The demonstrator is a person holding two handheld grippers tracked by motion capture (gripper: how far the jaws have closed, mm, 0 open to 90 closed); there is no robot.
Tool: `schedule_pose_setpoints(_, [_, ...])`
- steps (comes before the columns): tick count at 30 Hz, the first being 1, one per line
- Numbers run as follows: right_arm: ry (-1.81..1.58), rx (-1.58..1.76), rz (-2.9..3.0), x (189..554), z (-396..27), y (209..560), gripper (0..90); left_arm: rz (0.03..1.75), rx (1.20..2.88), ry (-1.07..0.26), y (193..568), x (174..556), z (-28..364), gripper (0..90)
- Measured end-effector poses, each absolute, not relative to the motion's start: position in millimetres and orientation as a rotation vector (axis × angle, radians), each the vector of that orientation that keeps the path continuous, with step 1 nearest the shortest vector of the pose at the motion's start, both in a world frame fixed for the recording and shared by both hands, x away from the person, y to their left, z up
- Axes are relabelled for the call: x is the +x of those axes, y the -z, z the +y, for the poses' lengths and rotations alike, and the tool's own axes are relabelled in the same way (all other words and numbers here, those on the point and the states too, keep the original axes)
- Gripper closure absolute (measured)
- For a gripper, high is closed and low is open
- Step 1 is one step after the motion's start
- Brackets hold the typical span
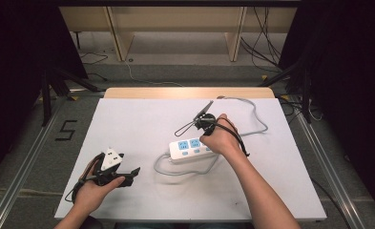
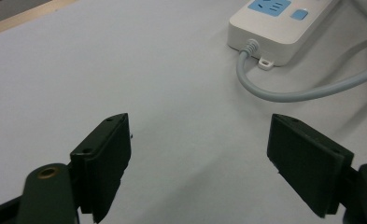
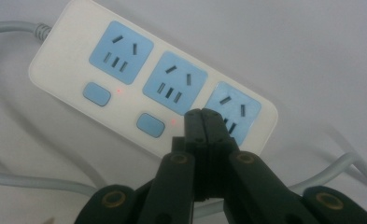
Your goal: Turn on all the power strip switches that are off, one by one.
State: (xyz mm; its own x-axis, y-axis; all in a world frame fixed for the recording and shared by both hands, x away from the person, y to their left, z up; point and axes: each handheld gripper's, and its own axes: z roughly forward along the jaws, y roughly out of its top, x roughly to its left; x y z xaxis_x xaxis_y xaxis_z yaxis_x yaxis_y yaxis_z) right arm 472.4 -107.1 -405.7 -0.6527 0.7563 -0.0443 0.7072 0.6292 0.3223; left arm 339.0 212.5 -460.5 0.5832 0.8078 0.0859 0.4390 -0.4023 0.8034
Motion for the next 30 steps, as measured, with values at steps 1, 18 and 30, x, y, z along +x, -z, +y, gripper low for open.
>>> schedule_pose_setpoints(1, [-0.412,1.213,2.674,472.6,-107.5,405.6,90.0,0.991,2.046,-0.609,460.3,338.9,212.5,21.5])
schedule_pose_setpoints(18, [-0.361,1.241,2.697,475.0,-114.1,412.0,90.0,0.991,2.046,-0.61,460.3,339.0,212.6,21.6])
schedule_pose_setpoints(30, [-0.336,1.244,2.707,476.2,-113.5,415.4,90.0,0.99,2.043,-0.61,460.2,338.9,212.7,21.6])
